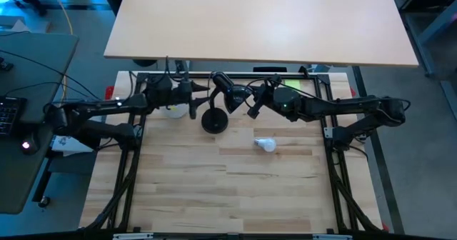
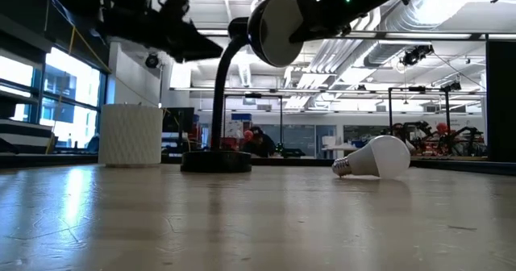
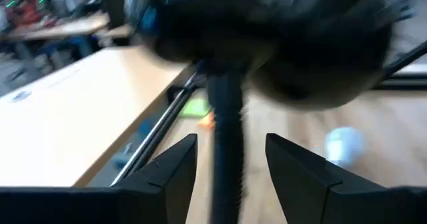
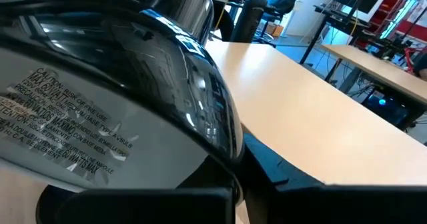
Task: Screw lightbulb
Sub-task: Prepare the desk lamp
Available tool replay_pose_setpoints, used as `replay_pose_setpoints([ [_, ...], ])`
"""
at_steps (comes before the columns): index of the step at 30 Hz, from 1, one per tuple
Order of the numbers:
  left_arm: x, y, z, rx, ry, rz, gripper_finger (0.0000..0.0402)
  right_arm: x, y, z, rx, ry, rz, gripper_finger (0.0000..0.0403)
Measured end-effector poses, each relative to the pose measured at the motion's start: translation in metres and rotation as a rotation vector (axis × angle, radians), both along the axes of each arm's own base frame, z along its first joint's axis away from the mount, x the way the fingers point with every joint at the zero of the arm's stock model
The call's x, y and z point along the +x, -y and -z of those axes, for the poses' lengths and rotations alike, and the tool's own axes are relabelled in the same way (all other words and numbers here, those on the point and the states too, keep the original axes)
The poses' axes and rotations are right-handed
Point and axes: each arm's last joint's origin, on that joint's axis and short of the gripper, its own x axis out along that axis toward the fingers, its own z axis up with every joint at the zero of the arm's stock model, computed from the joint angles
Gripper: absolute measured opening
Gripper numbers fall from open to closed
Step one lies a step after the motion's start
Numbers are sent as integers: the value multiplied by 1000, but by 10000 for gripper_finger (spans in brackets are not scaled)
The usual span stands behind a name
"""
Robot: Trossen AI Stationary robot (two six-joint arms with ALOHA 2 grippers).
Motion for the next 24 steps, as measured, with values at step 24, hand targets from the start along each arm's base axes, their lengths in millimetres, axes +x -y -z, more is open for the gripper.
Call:
replay_pose_setpoints([
  [24, 42, -10, 57, -25, -74, -125, 39, 0, 1, -2, -24, 0, 22, 3],
])
